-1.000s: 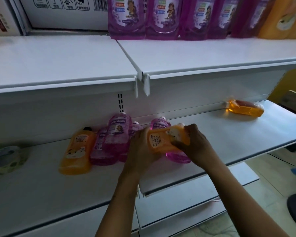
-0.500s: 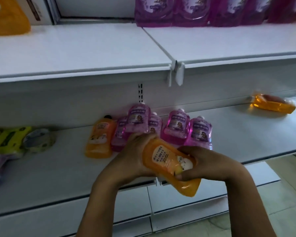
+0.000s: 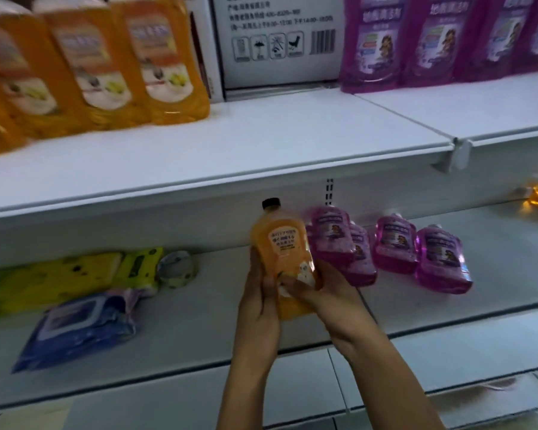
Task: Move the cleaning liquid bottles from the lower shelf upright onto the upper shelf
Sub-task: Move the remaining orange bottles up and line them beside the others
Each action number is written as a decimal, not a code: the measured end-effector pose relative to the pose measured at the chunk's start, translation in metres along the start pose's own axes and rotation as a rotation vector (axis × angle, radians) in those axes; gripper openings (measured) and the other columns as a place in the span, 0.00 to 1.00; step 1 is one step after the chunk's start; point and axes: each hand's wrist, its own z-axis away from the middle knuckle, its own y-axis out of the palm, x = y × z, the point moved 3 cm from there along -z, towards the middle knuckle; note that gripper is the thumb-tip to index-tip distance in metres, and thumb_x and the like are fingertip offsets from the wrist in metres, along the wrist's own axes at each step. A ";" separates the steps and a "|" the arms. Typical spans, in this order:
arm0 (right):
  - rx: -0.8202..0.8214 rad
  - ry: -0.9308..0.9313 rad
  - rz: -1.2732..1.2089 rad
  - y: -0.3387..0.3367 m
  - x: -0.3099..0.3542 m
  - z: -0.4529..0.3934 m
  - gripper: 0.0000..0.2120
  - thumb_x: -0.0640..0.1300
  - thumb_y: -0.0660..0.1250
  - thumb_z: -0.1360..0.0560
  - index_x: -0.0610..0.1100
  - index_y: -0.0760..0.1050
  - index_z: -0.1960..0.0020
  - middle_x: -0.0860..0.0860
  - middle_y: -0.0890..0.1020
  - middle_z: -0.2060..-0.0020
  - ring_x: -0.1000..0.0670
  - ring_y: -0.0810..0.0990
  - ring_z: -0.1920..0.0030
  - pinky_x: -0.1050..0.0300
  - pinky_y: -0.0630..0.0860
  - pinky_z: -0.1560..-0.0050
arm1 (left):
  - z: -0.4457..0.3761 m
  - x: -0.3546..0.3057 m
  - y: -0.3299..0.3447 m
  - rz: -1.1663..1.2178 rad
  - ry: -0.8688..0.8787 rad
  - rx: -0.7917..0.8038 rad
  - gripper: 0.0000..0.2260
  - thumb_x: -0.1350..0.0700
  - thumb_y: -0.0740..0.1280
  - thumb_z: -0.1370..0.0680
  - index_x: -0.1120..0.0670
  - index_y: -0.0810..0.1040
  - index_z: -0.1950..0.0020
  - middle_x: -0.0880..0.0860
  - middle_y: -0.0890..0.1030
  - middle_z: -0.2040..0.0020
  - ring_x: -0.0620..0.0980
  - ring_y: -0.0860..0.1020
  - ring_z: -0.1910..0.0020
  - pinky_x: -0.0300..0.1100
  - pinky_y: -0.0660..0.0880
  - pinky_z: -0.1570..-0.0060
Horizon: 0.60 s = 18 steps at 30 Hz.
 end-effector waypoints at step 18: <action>0.081 -0.244 -0.088 0.067 0.028 0.112 0.36 0.49 0.76 0.31 0.76 0.65 0.33 0.71 0.79 0.43 0.57 0.82 0.42 0.60 0.82 0.50 | 0.098 -0.007 -0.084 0.384 -0.085 0.084 0.34 0.43 0.76 0.35 0.41 0.71 0.29 0.49 0.82 0.38 0.55 0.82 0.40 0.48 0.80 0.47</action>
